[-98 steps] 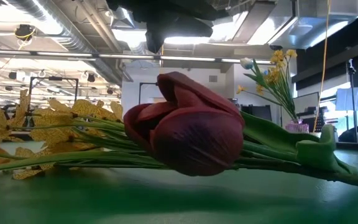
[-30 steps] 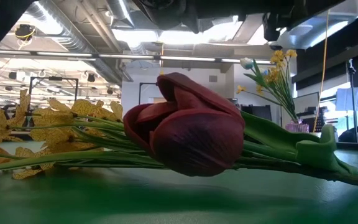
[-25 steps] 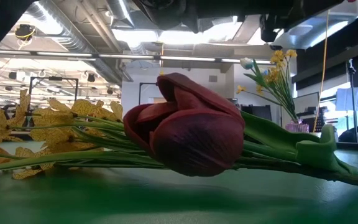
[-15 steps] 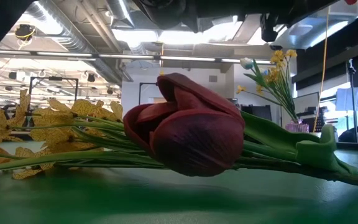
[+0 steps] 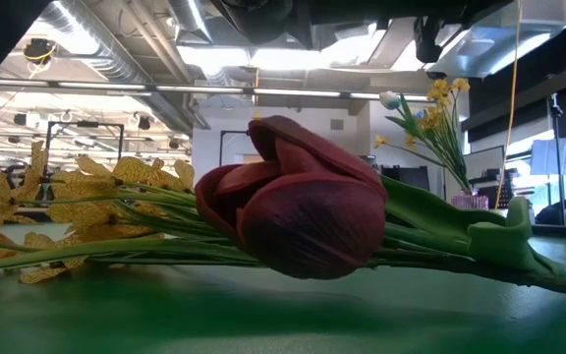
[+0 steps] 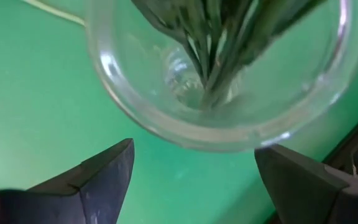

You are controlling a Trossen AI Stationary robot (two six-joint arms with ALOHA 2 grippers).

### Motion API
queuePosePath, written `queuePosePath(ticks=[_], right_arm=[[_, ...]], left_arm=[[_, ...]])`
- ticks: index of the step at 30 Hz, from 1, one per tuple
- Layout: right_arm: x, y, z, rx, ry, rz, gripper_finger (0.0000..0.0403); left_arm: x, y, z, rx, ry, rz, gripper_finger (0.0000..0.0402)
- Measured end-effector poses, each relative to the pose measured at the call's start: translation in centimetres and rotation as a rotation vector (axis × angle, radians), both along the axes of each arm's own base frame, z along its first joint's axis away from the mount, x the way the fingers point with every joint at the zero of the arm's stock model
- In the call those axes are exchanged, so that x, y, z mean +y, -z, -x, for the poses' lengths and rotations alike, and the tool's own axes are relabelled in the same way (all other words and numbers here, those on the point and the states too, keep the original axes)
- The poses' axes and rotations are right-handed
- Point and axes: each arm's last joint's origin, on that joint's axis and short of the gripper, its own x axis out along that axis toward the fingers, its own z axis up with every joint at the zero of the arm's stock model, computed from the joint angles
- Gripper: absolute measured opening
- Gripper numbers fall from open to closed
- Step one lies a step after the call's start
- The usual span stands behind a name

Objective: Sort flowers into vase by color
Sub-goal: Move the transparent vase to the center of the table

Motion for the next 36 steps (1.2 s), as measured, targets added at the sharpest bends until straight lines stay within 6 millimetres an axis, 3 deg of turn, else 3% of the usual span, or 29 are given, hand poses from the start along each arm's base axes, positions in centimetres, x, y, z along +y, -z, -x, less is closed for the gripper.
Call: queuePosePath(ticks=[9, 19, 27, 36], right_arm=[[-0.3, -0.1, -0.1, -0.057, -0.006, 0.053, 0.0330], [-1.4, -0.2, 0.4, -0.009, 0.052, 0.145, 0.0330], [-1.6, -0.4, 0.1, -0.143, 0.081, 0.190, 0.0330], [-2.5, 1.5, 0.6, -0.094, 0.109, 0.209, 0.0328]], left_arm=[[-0.1, 0.0, 0.0, 0.000, 0.001, 0.000, 0.0001], [-0.1, 0.1, 0.0, 0.010, 0.002, -0.002, 0.0000], [-0.1, 0.2, 0.0, 0.017, 0.012, -0.003, 0.0000], [-0.2, 0.2, 0.0, 0.021, 0.025, 0.000, 0.0000]])
